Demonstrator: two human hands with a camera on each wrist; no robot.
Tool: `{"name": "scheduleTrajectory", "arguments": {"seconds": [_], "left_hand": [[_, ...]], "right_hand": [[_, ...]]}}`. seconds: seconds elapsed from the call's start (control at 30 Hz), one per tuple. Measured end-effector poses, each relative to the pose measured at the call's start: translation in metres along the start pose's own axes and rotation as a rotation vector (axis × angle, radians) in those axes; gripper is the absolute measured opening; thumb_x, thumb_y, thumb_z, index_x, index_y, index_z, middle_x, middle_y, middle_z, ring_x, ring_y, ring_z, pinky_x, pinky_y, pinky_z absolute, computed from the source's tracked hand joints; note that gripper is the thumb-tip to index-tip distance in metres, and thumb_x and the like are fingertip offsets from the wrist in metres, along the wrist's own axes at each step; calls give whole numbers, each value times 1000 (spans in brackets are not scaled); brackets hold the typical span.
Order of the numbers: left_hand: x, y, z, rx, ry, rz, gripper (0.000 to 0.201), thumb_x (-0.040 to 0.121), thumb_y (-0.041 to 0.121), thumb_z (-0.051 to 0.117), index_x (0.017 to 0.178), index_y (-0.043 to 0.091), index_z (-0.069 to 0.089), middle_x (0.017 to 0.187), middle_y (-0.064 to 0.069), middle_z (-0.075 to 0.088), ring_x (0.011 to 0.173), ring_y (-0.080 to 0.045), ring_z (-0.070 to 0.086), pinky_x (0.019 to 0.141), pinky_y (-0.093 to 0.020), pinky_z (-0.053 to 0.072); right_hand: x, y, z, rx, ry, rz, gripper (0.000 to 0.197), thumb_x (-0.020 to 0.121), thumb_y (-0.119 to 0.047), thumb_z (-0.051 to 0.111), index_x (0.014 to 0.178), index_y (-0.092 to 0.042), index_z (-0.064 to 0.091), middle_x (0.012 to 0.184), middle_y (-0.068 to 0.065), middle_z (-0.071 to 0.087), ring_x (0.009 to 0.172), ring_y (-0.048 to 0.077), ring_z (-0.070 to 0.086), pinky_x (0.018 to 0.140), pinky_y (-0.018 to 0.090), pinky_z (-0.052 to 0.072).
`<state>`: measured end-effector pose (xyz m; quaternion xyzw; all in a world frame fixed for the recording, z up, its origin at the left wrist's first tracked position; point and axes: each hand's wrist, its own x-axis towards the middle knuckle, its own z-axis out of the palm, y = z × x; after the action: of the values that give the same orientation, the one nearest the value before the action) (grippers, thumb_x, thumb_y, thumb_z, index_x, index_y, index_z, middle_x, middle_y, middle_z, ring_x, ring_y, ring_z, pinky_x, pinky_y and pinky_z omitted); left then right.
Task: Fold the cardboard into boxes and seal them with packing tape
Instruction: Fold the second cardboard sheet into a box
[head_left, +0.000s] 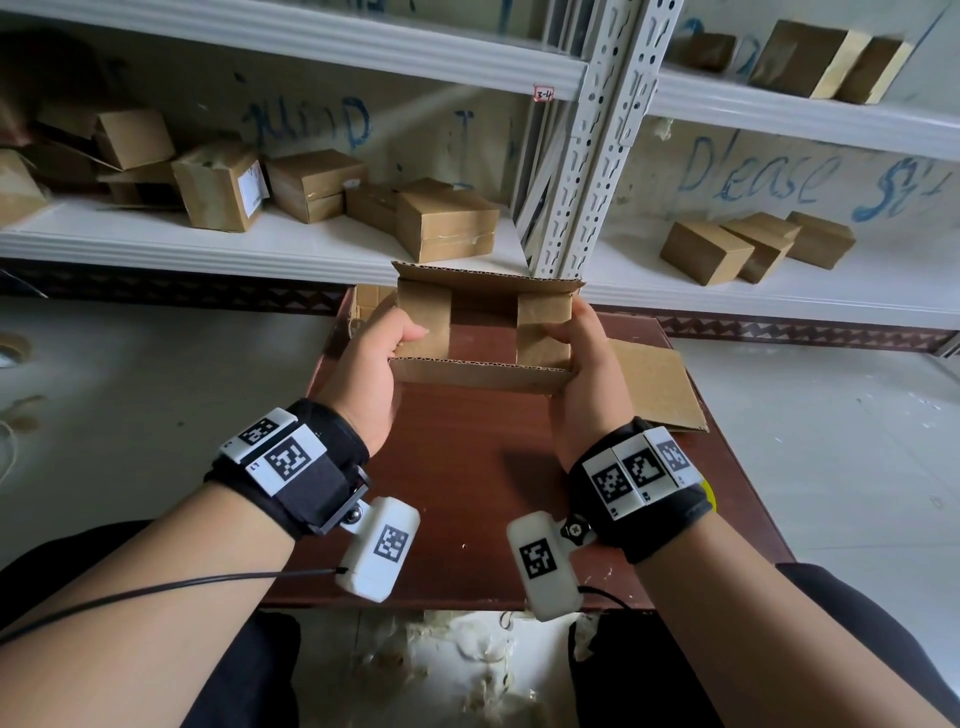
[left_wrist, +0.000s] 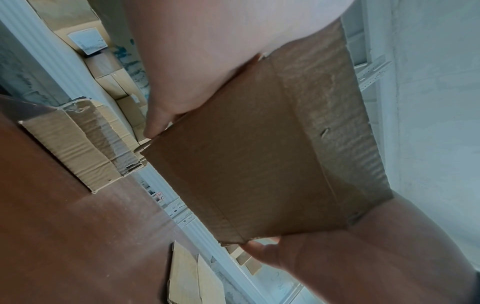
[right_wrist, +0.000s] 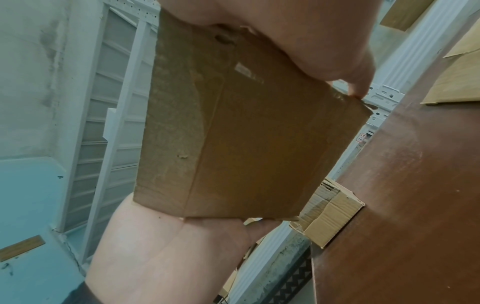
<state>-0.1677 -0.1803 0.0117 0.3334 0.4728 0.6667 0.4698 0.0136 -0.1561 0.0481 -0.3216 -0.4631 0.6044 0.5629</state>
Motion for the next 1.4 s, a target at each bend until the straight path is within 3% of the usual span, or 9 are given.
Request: {"name": "scheduleTrajectory", "arguments": {"seconds": [0.1,0.2,0.3,0.53,0.87,1.03,1.17,1.3,1.4], "left_hand": [[4,-2,1,-80,-30,-18,36,61,32,75,71,24,41,82,-4,34,96,-34,30,92,-50,26],[8,-5,-2,-83,-56,-14,51,52,42,82,82,17,50,100,-8,37,102,-31,36,94,-49,26],[8,-6,-2,-78,-47,-11,41,52,43,82,69,26,49,103,-9,31,102,-30,32,94,-48,25],[9,-5,-4,-98,-79,13,58,54,40,81,88,16,42,99,-9,31,99,-32,31,91,-51,24],[7,-4,-1,-182,-78,19,52,63,21,67,83,18,19,78,-2,25,74,-20,26,87,-45,17],[8,-4,0,-220,-50,-9,50,58,21,70,76,24,23,71,2,28,67,-16,29,71,-39,27],[11,-4,-1,-229,-29,-51,55,57,20,73,79,22,23,75,-1,28,70,-20,31,74,-41,27],[10,-3,0,-244,-84,-52,32,60,12,70,66,22,40,70,0,35,66,-17,37,67,-33,32],[7,0,-2,-245,-131,-55,45,58,11,78,98,10,59,97,-14,53,92,-31,52,86,-40,40]], "right_hand": [[2,1,-3,-27,10,-6,25,82,-23,54,102,-23,69,73,-10,65,64,5,58,66,26,43],[2,2,-4,-45,9,6,37,79,-26,54,112,-16,66,72,-5,64,62,9,57,61,26,45],[2,3,-4,-59,27,0,51,79,-24,50,125,-9,64,75,-1,66,64,12,60,61,26,48],[1,6,-6,-33,42,14,21,100,-25,48,105,-14,65,61,-14,63,60,2,59,71,27,44],[-2,6,0,-32,21,9,48,81,-34,49,122,-16,66,76,-7,70,69,11,64,76,34,49],[-2,7,0,-33,-10,3,48,78,-28,48,122,-19,63,72,-9,70,68,8,64,77,36,48],[-1,8,-1,-38,-22,-2,54,77,-23,44,128,-13,60,74,-7,71,68,9,65,69,32,50],[2,12,-3,-19,-22,21,58,77,-19,43,132,-9,58,77,3,70,67,17,64,67,33,49],[3,13,-4,-2,-20,20,55,77,-18,44,129,-9,58,75,1,69,66,15,64,71,35,47]]}}
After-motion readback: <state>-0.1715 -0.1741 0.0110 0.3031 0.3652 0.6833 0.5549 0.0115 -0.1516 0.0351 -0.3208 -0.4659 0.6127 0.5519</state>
